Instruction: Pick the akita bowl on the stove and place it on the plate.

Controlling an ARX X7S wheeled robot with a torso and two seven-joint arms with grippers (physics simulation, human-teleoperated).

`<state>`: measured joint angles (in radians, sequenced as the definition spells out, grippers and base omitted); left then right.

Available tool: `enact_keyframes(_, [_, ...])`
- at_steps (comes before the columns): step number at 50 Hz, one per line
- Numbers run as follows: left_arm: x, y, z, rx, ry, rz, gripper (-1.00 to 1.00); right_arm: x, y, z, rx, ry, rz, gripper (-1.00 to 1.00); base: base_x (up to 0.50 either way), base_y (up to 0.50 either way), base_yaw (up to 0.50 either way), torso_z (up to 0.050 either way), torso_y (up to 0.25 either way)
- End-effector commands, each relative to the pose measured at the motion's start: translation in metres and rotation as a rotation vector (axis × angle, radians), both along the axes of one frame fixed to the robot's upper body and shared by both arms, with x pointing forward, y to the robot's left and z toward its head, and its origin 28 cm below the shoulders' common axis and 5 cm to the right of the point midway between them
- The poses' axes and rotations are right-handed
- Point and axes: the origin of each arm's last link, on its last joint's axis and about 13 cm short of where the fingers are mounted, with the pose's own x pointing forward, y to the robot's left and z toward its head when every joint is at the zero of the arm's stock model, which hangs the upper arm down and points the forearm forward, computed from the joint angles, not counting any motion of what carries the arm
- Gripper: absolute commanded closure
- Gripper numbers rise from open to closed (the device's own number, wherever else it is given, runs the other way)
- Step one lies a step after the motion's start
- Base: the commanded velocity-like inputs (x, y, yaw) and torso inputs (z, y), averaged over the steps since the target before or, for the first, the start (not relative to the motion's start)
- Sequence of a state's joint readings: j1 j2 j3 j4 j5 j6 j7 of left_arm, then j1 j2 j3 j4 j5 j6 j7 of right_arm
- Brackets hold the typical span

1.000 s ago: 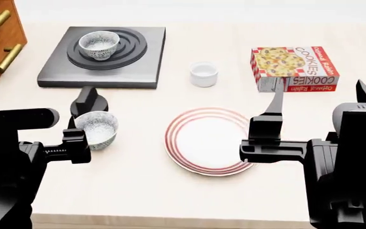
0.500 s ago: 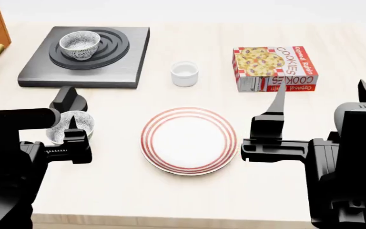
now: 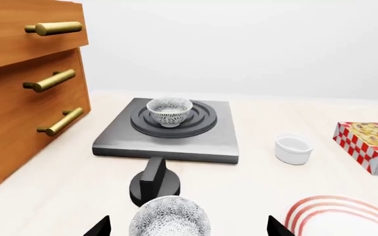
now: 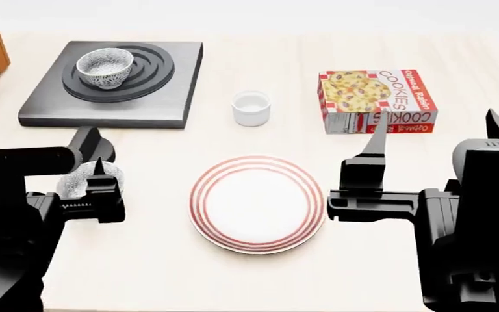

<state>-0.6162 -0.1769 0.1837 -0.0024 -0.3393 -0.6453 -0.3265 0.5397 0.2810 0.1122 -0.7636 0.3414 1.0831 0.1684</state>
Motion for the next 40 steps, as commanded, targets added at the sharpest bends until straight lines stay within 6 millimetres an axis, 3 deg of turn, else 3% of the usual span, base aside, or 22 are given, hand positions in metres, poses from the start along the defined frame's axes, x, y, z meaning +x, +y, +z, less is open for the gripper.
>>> enact_keyframes(1, [0.0007,0.0003,0.0018,0.001,0.0,-0.001,-1.0,-0.0002,0.0003,0.0003,-0.001,-0.001,-0.001,-1.0,0.27,0.0,0.0,0.0,0.0])
enact_keyframes(40, [0.0035,0.0008,0.0024,-0.003,0.003,0.002,-1.0,0.0015,-0.0006,-0.0009,-0.002,-0.006,-0.008,-1.0,0.26,0.0,0.0,0.0,0.0])
